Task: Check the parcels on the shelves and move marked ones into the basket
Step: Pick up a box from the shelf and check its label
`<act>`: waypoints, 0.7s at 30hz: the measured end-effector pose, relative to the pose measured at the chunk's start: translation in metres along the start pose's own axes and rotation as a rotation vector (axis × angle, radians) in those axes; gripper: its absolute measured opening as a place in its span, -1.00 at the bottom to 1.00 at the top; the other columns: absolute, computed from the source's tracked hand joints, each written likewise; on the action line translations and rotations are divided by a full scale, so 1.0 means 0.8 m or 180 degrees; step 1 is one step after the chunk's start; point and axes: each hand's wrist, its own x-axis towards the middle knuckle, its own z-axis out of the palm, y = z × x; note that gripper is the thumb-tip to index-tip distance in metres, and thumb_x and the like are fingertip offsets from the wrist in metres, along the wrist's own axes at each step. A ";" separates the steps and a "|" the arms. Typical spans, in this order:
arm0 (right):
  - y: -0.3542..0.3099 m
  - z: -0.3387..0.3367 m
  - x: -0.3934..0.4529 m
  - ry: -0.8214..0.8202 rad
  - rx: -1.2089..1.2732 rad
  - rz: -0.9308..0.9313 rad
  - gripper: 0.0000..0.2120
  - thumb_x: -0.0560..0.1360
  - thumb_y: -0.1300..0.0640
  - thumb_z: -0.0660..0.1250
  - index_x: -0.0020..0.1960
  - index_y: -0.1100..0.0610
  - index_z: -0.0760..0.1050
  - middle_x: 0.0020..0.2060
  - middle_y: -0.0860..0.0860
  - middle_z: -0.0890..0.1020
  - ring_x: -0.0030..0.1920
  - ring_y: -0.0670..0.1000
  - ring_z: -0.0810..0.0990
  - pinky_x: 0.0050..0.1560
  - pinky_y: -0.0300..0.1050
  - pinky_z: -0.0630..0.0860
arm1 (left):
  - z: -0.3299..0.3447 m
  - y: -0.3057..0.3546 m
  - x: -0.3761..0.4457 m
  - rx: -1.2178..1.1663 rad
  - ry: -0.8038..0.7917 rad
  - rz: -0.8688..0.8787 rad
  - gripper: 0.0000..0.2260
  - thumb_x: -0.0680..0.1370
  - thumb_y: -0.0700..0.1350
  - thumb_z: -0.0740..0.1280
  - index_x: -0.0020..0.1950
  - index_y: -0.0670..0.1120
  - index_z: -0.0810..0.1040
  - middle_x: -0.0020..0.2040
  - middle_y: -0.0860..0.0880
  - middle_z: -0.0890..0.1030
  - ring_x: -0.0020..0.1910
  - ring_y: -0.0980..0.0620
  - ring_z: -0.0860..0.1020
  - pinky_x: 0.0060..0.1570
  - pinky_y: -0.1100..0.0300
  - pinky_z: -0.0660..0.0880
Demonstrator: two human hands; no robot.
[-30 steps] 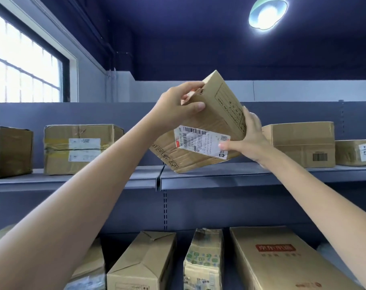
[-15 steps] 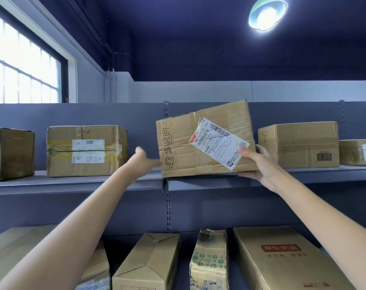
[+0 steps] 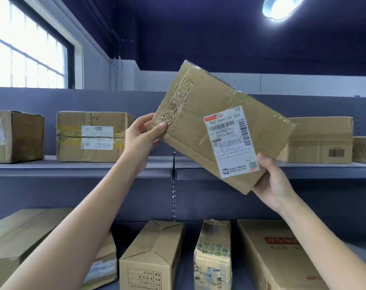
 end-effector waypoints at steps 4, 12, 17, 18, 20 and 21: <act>0.023 0.019 -0.014 -0.0022 0.0358 0.0180 0.16 -0.06 -0.09 0.65 0.44 0.02 0.20 0.26 0.05 0.53 0.24 0.06 0.51 -0.16 -0.02 0.60 | 0.010 0.014 -0.001 -0.0562 0.0129 0.0164 -0.51 0.35 -0.24 0.46 0.24 -0.22 0.40 0.08 -0.15 0.57 0.02 -0.06 0.58 0.14 0.03 0.51; 0.066 0.080 -0.051 -0.0025 0.1066 0.0681 0.19 -0.20 -0.05 0.68 0.38 -0.01 0.28 0.25 0.15 0.50 0.20 0.22 0.51 -0.03 0.31 0.55 | 0.027 -0.009 -0.059 -0.0423 -0.0633 0.0128 -0.19 0.28 -0.03 0.44 0.41 0.21 0.07 0.32 -0.05 0.45 0.18 -0.03 0.54 -0.10 0.05 0.56; 0.077 0.062 -0.073 0.0003 0.0597 0.0678 0.15 -0.18 -0.15 0.65 0.35 -0.01 0.29 0.22 0.06 0.53 0.24 0.11 0.49 0.27 0.33 0.34 | -0.003 -0.031 -0.108 -0.0573 -0.0512 0.0089 -0.22 0.28 -0.06 0.41 0.42 0.14 0.12 0.12 0.01 0.59 0.03 0.00 0.61 -0.05 0.03 0.58; 0.077 0.052 -0.077 0.0091 0.0509 0.0628 0.15 -0.17 -0.18 0.64 0.34 0.01 0.28 0.22 0.05 0.52 0.24 0.09 0.48 0.28 0.29 0.33 | -0.012 -0.032 -0.116 -0.0592 -0.0478 0.0107 -0.28 0.30 -0.09 0.39 0.40 0.08 0.17 0.07 0.01 0.61 0.00 -0.01 0.62 -0.08 0.05 0.59; 0.079 0.032 -0.085 0.0206 0.0333 0.0563 0.08 -0.16 -0.20 0.62 0.27 -0.03 0.25 0.18 0.01 0.53 0.17 0.07 0.55 0.24 0.21 0.40 | -0.028 -0.032 -0.132 -0.0611 -0.0453 0.0061 -0.47 0.36 -0.18 0.33 0.31 -0.01 0.30 -0.04 0.00 0.65 -0.11 0.01 0.63 -0.17 0.11 0.59; 0.080 0.025 -0.091 0.0172 0.0223 0.0610 0.06 -0.14 -0.20 0.62 0.27 -0.04 0.26 0.15 0.00 0.56 0.10 0.05 0.60 0.20 0.16 0.45 | -0.035 -0.033 -0.139 -0.0596 -0.0467 -0.0002 -0.57 0.38 -0.20 0.28 0.25 -0.03 0.35 -0.07 0.00 0.66 -0.15 0.01 0.63 -0.21 0.12 0.59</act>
